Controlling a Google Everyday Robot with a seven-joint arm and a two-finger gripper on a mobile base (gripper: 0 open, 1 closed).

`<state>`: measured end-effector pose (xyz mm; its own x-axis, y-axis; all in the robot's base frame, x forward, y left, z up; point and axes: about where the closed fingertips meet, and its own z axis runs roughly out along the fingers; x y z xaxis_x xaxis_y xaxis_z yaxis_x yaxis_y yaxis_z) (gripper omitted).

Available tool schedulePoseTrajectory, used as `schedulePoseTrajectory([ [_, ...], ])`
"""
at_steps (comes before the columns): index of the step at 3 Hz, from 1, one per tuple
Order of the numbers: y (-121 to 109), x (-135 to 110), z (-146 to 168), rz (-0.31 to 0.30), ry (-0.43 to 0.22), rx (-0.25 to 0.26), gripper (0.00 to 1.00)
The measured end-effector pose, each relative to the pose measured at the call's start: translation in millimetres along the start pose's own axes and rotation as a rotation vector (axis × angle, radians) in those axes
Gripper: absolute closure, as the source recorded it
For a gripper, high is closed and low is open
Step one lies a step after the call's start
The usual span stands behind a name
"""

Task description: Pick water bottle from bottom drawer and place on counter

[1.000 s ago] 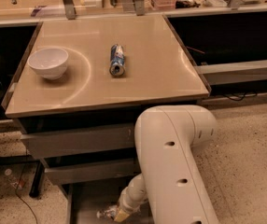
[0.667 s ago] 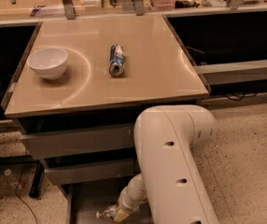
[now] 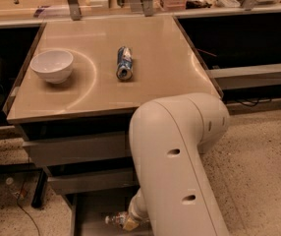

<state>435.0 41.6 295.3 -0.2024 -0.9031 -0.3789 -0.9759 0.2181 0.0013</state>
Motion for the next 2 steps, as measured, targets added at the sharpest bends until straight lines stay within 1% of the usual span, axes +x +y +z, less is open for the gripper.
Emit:
schedulePoseTrajectory([
  [1, -12.9, -10.8, -57.1, 0.085, 0.003, 0.137, 1.0],
  [2, -2.9, -8.7, -103.5, 0.15, 0.03, 0.214, 1.0],
])
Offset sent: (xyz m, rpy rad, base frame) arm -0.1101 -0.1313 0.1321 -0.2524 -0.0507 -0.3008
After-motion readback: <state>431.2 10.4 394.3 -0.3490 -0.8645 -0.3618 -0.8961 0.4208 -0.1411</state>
